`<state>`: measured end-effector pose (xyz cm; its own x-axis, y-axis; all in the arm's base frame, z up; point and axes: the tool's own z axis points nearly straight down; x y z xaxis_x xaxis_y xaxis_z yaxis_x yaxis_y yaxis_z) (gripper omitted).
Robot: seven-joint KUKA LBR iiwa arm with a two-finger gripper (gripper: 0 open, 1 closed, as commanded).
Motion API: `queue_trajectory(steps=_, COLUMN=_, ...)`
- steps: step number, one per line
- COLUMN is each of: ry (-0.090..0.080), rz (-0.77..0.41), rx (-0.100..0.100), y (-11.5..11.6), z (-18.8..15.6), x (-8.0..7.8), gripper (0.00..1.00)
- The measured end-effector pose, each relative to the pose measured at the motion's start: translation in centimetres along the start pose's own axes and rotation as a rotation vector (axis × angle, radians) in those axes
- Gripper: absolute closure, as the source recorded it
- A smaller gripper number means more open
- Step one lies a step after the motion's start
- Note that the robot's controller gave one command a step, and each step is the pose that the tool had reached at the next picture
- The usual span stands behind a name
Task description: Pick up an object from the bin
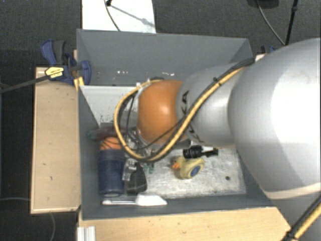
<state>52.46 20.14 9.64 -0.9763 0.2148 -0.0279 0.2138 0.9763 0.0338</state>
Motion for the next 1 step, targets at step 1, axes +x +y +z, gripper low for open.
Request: queue_trajectory(steps=1, ry=0.0, rz=0.001, rx=0.0, y=0.0, z=0.0, x=0.0, gripper=1.0)
